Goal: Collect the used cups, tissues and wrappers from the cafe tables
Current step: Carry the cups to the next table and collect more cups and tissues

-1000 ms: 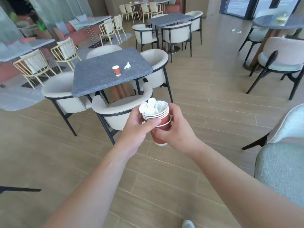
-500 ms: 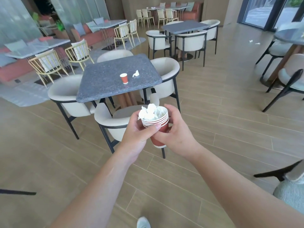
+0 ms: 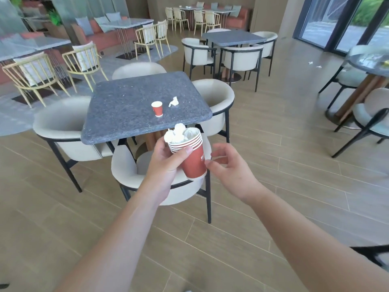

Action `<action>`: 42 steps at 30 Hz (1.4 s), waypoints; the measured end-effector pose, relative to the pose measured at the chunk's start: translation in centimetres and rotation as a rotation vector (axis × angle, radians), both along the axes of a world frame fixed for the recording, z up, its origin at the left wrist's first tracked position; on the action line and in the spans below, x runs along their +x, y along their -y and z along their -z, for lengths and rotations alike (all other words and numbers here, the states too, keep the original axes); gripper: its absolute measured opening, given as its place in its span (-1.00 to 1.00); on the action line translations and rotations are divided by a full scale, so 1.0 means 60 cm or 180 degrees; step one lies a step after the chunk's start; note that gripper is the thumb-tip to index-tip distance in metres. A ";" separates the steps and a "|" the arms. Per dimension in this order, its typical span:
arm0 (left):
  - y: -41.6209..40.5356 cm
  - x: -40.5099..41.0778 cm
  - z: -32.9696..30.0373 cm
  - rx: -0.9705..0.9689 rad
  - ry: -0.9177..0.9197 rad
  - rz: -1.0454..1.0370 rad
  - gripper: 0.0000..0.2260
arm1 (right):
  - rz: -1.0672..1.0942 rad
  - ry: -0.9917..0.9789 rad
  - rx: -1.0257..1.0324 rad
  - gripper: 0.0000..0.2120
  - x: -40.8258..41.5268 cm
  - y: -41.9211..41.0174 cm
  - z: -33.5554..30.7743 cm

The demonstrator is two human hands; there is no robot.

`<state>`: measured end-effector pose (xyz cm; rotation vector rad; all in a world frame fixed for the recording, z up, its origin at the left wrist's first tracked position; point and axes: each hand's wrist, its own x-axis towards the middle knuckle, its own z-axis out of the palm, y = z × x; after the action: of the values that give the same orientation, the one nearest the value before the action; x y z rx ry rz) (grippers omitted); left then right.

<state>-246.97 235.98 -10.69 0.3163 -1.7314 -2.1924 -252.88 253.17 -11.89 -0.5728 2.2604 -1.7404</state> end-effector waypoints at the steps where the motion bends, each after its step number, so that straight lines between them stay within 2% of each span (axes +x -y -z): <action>1: 0.020 -0.015 -0.001 0.0000 -0.0008 -0.0009 -0.37 | 0.0056 0.0022 -0.0005 -0.63 -0.015 0.014 0.000; 4: 0.069 -0.056 0.001 0.0040 -0.0070 -0.0013 -0.36 | 0.0223 0.0016 -0.0002 -0.77 -0.057 0.048 0.002; 9: 0.107 -0.102 0.013 0.0124 -0.0035 0.0080 -0.45 | 0.0342 0.0253 -0.0077 -0.63 -0.112 0.090 0.007; 15: 0.128 -0.160 0.020 0.0085 0.0033 0.0123 -0.52 | 0.0416 0.0605 -0.0414 -0.76 -0.179 0.108 0.009; 22: 0.121 -0.259 0.025 0.0009 0.0159 0.0004 -0.52 | 0.0460 0.0931 -0.0743 -0.70 -0.287 0.092 0.015; 25: 0.110 -0.315 0.026 0.0013 0.0199 -0.0185 -0.52 | 0.0371 0.0995 -0.0861 -0.68 -0.351 0.078 0.015; 31: 0.043 -0.459 0.017 -0.0055 0.0270 -0.0285 -0.53 | 0.0200 0.1100 -0.1014 -0.80 -0.507 0.017 0.000; 34: -0.004 -0.538 0.009 -0.0118 0.0279 -0.0298 -0.57 | 0.0137 0.1143 -0.1007 -0.81 -0.583 -0.027 -0.006; 42: -0.088 -0.681 0.019 -0.0108 0.0351 -0.0462 -0.52 | 0.0033 0.1240 -0.0971 -0.81 -0.740 -0.110 -0.006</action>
<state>-287.86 241.27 -11.84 0.5461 -1.7415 -2.0755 -297.28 259.80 -11.54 -0.2437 1.7543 -2.0123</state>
